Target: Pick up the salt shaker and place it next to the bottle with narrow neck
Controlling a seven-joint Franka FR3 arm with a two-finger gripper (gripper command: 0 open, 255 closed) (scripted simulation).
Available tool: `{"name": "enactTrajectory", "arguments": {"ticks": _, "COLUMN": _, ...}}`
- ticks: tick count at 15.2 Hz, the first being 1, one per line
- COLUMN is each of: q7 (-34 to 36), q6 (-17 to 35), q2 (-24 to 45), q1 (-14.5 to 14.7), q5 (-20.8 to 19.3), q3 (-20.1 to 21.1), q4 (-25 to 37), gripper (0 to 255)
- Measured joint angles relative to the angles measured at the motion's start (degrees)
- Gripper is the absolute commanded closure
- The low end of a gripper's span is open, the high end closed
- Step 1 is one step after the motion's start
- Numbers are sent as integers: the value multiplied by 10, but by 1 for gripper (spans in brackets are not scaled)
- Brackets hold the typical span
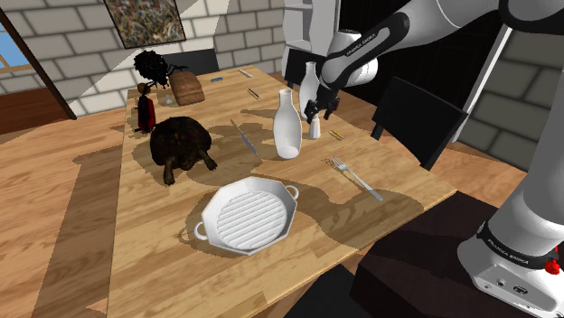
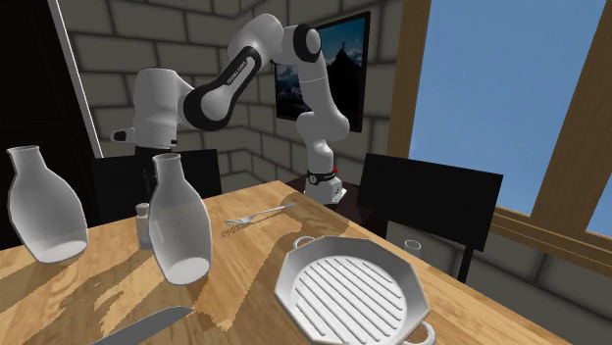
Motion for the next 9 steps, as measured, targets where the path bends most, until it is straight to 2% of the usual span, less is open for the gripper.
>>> {"name": "enactTrajectory", "arguments": {"ticks": 2, "q7": 0, "q6": 0, "q2": 0, "q1": 0, "q5": 0, "q3": 0, "q4": 0, "gripper": 0}}
{"name": "enactTrajectory", "arguments": {"ticks": 6, "q7": 2, "q6": -45, "q2": -45, "q1": -3, "q5": -3, "q3": -3, "q4": 0, "gripper": 0}}
{"name": "enactTrajectory", "arguments": {"ticks": 9, "q7": 3, "q6": -53, "q2": -56, "q1": -3, "q5": -4, "q3": -3, "q4": -3, "gripper": 0}}
